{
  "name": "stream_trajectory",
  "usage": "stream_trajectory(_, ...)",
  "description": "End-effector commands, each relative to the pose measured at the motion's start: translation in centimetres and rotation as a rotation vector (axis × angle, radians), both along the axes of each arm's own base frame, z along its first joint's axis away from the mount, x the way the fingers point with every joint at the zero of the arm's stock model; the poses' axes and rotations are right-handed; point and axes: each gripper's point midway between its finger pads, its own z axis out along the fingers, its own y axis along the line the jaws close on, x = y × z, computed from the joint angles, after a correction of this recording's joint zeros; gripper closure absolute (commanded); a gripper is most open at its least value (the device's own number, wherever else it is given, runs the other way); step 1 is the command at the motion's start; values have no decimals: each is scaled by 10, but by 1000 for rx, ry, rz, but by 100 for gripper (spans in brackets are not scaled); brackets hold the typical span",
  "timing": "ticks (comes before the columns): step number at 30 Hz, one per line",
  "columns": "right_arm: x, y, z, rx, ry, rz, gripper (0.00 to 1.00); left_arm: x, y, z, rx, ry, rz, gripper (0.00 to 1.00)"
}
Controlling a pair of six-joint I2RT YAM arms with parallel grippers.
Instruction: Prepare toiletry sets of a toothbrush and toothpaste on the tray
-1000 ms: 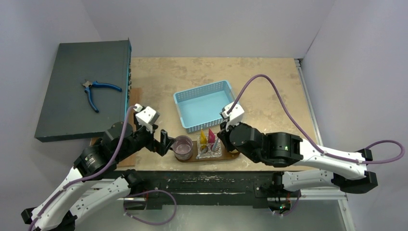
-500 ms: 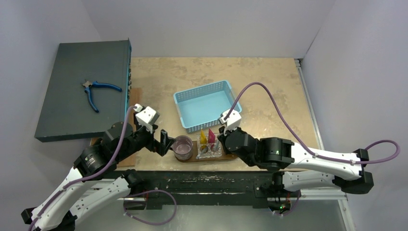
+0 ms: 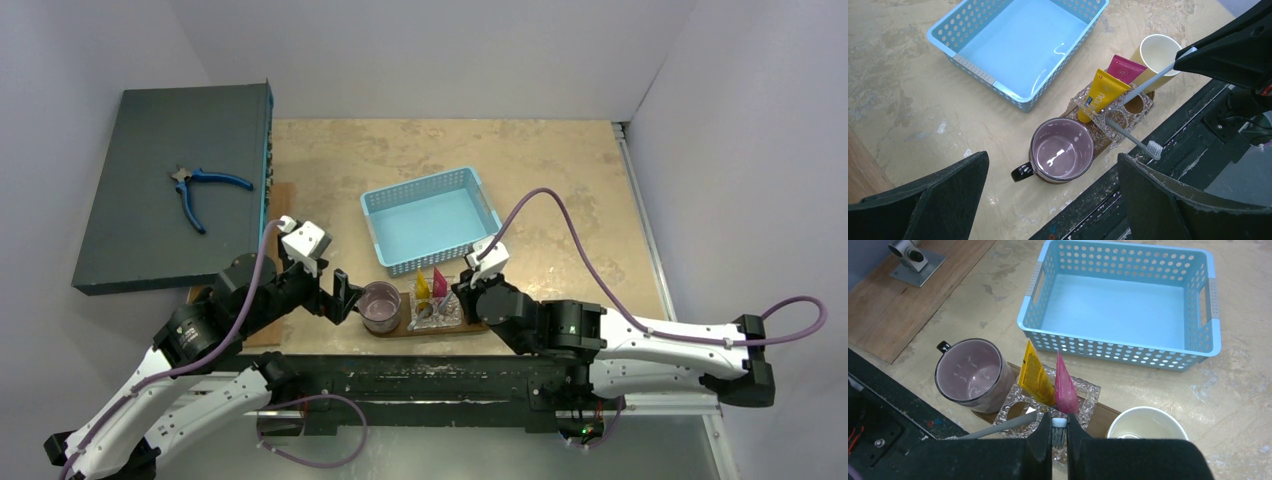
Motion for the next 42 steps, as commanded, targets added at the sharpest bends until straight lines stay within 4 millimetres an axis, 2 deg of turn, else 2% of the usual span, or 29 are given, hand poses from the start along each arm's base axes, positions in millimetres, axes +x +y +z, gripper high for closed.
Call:
stream_trajectory(1, 7, 3, 18, 106, -47, -44, 100, 3, -2, 5, -11, -24, 0, 0)
stream_trajectory(28, 4, 2, 0, 170, -71, -29, 100, 2, -3, 5, -5, -26, -13, 0)
stream_trajectory(42, -3, 2, -8, 130, -105, -23, 100, 1, -2, 4, -2, -23, -14, 0)
